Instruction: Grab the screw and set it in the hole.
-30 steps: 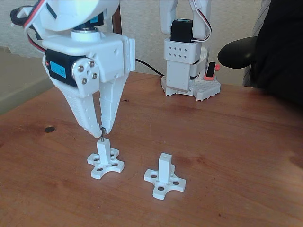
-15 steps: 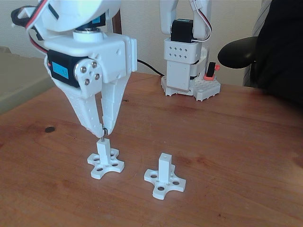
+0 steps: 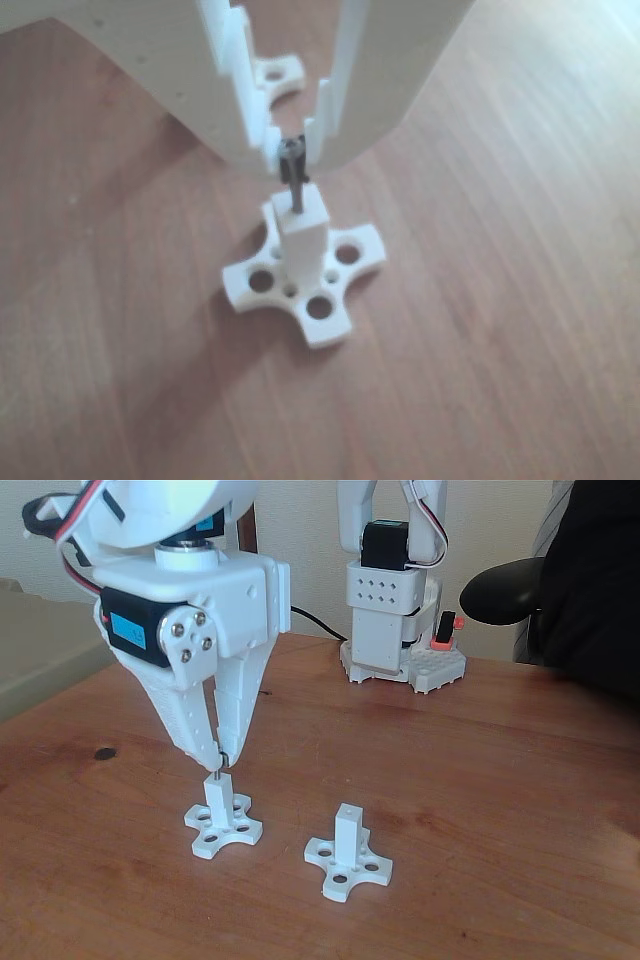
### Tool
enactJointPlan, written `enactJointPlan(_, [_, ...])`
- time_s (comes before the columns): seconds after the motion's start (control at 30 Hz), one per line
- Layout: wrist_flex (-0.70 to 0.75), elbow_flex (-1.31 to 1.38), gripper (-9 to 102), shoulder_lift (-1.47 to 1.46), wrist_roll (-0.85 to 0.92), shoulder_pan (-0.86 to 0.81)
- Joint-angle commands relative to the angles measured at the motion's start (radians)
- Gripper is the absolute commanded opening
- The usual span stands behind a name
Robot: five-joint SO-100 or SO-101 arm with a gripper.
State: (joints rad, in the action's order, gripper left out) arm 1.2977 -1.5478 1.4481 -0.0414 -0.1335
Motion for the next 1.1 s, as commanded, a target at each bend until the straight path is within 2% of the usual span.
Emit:
enactJointPlan(0.0, [-0.02, 0.074, -4, 0.058, 0.023, -0.009])
enactJointPlan(0.73, [0.054, 0.172, -4, 0.127, 0.046, -0.017])
enactJointPlan(1.07, [0.106, 0.173, -4, 0.195, 0.02, 0.091])
